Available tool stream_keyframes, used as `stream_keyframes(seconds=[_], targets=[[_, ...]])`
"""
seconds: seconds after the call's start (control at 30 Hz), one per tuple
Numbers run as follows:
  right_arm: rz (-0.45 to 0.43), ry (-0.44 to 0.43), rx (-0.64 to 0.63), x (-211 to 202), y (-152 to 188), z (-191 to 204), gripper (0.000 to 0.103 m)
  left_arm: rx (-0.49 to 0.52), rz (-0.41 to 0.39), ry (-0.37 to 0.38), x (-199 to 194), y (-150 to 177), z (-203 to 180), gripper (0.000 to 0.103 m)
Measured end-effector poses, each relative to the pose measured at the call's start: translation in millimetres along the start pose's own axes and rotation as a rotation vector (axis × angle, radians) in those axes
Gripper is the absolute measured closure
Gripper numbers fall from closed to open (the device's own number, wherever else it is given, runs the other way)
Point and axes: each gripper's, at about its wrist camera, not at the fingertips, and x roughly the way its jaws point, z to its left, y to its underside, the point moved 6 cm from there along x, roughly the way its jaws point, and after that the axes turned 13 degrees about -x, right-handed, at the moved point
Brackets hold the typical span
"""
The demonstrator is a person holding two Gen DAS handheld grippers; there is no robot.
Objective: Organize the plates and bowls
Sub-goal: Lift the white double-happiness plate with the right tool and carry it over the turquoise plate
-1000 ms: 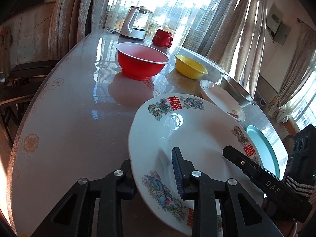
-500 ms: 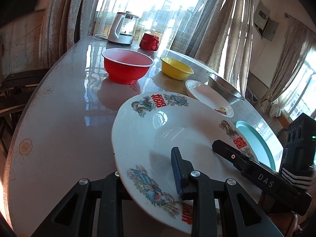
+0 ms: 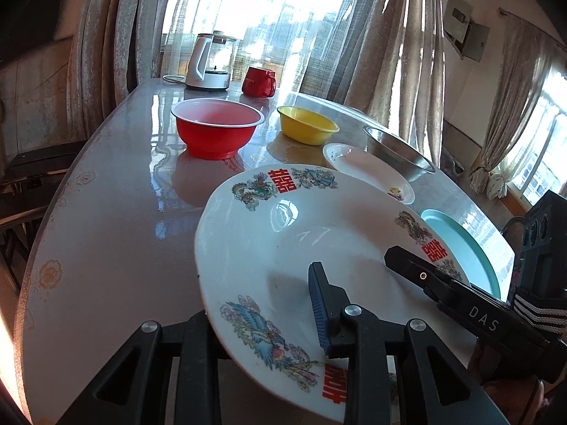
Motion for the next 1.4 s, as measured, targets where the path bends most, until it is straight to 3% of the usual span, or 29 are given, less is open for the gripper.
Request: stream_keyframes(seconds=[0.3,0.5,1.4], targets=[[-0.006,0.021,0.011,-25,12,-10,0.080,0.046,-0.015,0.028,-3,6,-21,0.073],[-0.012,0.022,0.063,-38,17,-23,0.080,0.086,-0.007,0.004,-2,4,-43,0.073],[-0.075,0.156,0.154,-97,14,-86,0.080,0.205,0.039,0.114,18,10,-133,0.072]])
